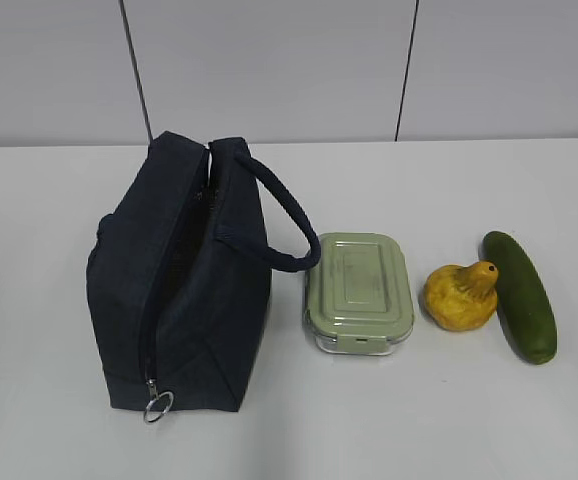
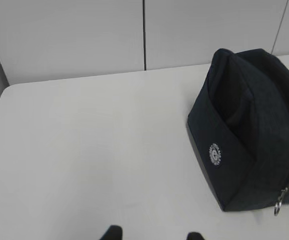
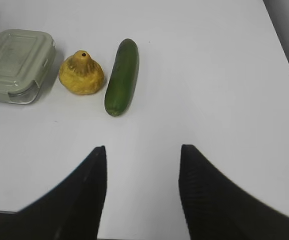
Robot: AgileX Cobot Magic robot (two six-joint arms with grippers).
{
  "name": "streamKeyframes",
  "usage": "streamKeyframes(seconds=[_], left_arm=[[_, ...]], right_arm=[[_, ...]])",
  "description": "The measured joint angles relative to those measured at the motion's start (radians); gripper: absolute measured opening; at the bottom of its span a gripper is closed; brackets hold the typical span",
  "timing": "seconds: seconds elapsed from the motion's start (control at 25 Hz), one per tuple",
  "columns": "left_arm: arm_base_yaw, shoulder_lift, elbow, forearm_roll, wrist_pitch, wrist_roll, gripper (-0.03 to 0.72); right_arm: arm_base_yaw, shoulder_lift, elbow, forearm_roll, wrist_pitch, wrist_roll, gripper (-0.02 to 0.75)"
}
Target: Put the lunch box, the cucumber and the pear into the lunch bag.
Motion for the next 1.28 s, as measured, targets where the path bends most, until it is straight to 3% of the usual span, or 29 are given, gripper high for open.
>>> streamKeyframes(seconds=[0.16,0.44,0.8,1.28], left_arm=[[-0.043,0.261,-0.120,-0.074,-0.037,0.019,0.241],[-0.063,0.706,-0.288,-0.389,-0.055,0.213,0.277],[-0.063,0.951,-0.319,-0.493,-0.108,0.415,0.288],[-0.063,1.072,-0.321,-0.575,-0.167,0.480,0.288]], right_arm=[[0.000,0.247,-0.071,0.019,-0.060,0.025,0.371],[0.000,0.628,-0.230,0.080,-0.104,0.044,0.371],[0.000,1.012,-0.414,0.114,-0.135,0.041,0.371],[-0.002,1.365,-0.583,0.158,-0.176,0.011,0.371]])
